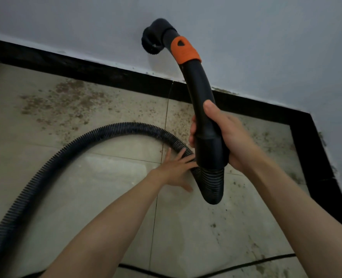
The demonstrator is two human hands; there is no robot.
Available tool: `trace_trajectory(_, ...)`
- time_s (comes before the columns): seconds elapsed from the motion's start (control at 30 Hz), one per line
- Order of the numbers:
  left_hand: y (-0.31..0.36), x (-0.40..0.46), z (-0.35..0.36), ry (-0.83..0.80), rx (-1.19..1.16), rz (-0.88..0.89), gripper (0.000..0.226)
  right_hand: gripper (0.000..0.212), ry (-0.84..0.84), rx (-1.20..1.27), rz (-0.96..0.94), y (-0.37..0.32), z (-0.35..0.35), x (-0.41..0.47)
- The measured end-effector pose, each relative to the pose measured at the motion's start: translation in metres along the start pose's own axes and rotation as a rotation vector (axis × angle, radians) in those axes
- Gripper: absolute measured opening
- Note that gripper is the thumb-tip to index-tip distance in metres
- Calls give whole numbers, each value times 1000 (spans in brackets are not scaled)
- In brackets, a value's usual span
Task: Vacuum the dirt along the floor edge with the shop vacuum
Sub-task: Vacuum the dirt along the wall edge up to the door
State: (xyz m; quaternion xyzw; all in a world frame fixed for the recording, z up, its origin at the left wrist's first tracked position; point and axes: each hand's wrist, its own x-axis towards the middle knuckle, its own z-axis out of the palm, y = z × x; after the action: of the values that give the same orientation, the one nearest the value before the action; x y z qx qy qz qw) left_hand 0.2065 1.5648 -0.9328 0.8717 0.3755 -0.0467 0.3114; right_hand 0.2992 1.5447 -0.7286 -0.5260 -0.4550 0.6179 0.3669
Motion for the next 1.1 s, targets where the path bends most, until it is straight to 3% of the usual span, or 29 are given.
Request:
trace_trajectory(0.13, 28, -17, -12, -5, -241, 57, 88, 42, 16, 19, -41, -10, -6, 0)
trace_trajectory(0.23, 41, -32, -20, -7, -262, 83, 75, 40, 46, 46, -60, -13, -9, -1)
trace_trajectory(0.53, 81, -78, -47, -23, -607, -16, 73, 32, 96, -10, -124, -30, -5, -22)
trace_trajectory(0.77, 101, -134, -91, 66, -743, -38, 22, 17, 79, -51, -232, -71, 18, -36)
trace_trajectory(0.87, 105, -167, -116, 123, -791, -31, 18, 14, 95, 26, -219, -89, 28, -35)
trace_trajectory(1.0, 114, -206, -151, 202, -750, -55, 9, 13, 33, 323, -152, -111, 43, -36)
trace_trajectory(1.1, 116, -231, -170, 184, -721, -128, 18, 15, 54, 332, -148, -116, 49, -36)
